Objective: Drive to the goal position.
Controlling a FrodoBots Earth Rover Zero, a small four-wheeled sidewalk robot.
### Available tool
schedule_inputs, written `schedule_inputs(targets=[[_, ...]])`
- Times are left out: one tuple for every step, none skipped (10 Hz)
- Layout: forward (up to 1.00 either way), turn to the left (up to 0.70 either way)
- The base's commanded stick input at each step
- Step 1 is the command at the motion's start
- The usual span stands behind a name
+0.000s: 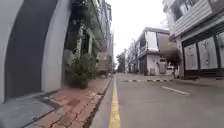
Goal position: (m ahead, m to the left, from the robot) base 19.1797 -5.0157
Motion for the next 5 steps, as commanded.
schedule_inputs(targets=[[0.48, 0.00], [0.48, 0.00], [0.48, 0.00], [0.48, 0.00], [0.48, 0.00]])
